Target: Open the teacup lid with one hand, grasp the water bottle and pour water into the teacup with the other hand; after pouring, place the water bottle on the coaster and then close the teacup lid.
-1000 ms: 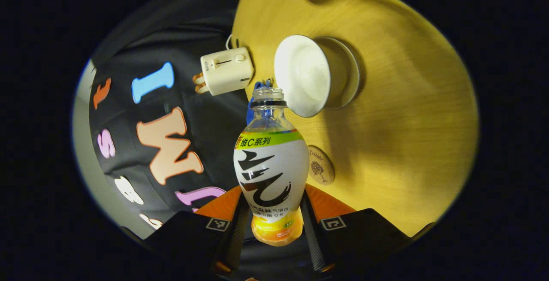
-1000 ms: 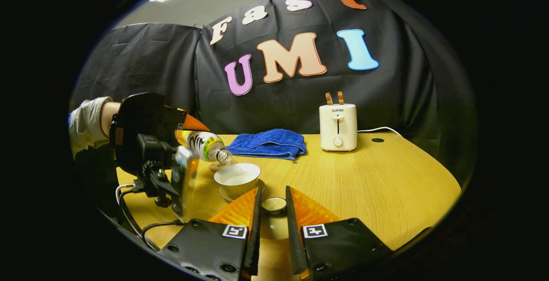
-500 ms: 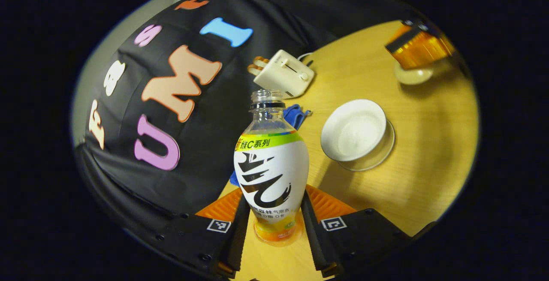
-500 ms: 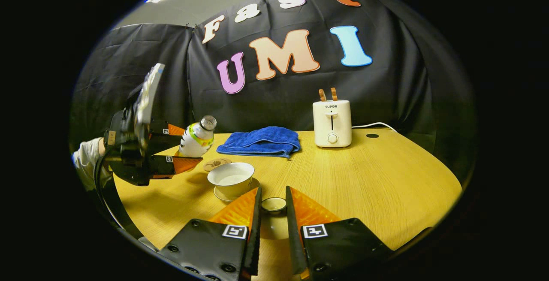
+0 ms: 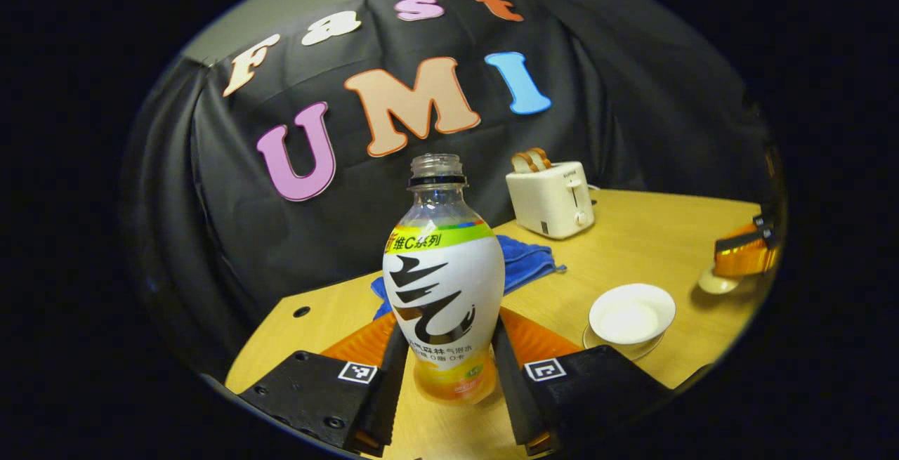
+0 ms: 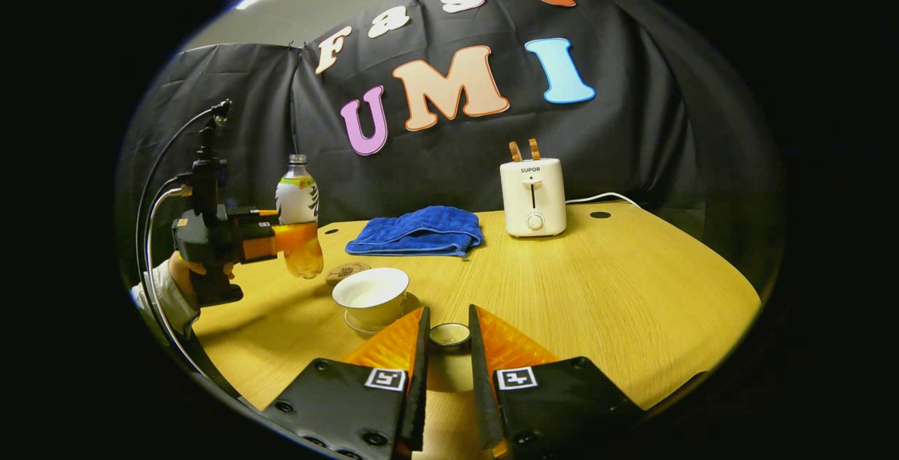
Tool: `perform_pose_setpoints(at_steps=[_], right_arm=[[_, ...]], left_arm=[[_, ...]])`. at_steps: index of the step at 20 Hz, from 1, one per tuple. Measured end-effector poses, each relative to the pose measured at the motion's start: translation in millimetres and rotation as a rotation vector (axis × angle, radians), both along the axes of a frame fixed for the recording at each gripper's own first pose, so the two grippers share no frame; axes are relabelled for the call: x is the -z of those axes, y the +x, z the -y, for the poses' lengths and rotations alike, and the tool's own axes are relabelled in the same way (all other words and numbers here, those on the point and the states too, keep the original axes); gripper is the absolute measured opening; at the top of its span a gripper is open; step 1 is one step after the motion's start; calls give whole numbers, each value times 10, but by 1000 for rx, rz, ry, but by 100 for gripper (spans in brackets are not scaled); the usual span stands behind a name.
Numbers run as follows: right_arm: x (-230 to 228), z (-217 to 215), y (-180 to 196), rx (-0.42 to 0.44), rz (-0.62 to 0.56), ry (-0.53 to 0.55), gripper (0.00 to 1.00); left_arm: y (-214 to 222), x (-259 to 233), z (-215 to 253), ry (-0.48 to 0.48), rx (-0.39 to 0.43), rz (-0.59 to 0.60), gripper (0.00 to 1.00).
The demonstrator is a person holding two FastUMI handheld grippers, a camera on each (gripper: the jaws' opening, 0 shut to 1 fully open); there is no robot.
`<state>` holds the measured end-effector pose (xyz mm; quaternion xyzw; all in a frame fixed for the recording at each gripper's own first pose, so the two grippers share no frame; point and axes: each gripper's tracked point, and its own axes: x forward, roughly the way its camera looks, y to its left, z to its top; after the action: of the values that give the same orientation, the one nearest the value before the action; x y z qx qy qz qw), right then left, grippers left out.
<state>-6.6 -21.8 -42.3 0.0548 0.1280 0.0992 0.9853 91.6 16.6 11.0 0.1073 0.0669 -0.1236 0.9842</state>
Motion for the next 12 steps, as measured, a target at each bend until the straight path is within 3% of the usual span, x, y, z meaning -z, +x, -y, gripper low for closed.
perform_pose_setpoints(at_steps=[4,12], right_arm=[[-83,-67,14,0,15,28,33],[-247,-1,3,25,49,41,33]], left_arm=[[173,-74,22,-170,-21,37,61],[525,199,80,-215,-76,25,64]])
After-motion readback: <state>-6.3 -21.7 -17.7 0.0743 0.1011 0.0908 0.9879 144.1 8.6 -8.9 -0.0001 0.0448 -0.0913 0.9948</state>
